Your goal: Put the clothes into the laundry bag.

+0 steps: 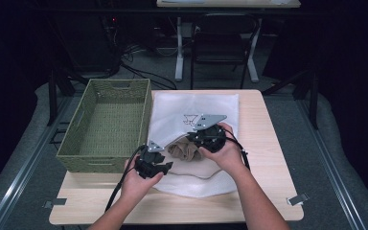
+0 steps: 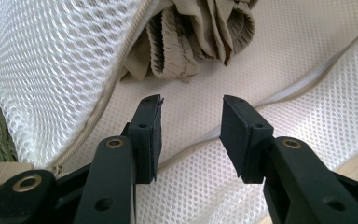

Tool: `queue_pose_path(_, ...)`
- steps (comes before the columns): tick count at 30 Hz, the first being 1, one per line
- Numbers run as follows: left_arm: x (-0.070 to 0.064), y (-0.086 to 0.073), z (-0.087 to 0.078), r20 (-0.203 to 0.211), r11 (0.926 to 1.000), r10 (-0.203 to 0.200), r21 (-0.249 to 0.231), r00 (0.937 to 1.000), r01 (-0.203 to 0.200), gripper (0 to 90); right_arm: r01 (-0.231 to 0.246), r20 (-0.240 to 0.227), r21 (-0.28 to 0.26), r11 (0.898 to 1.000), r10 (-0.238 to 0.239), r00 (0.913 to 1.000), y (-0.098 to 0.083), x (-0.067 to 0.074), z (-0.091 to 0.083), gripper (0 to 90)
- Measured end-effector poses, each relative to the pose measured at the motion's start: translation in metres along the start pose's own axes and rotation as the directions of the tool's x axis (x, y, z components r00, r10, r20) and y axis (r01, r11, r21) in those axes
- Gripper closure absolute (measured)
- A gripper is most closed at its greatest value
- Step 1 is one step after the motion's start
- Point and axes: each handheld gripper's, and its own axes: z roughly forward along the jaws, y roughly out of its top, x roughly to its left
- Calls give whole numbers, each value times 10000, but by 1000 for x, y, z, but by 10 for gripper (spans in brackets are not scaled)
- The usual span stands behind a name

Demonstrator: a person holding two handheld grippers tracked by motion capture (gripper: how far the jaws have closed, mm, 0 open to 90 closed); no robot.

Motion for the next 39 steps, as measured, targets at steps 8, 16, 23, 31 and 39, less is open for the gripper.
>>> queue_pose_path(8,-2,-6,-8,92,9996,285,-41,9996,-285,575,-29,-91,122,9999,30,10000,-3,0,2,876)
queue_pose_path(16,1,-15,-10,124,9999,136,3,9998,-136,565,-30,-131,166,9999,32,9999,-4,-1,2,876)
queue_pose_path(23,3,-25,-10,254,9993,269,240,9993,-275,561,37,-129,250,9997,-34,9999,-5,0,3,875)
queue_pose_path(31,4,-39,-1,621,9984,320,437,9976,-347,592,-11,-100,240,9997,14,9999,-6,1,3,874)
queue_pose_path(39,0,-46,7,893,9977,487,425,9948,-526,578,39,-97,383,9993,-35,9999,-7,2,5,874)
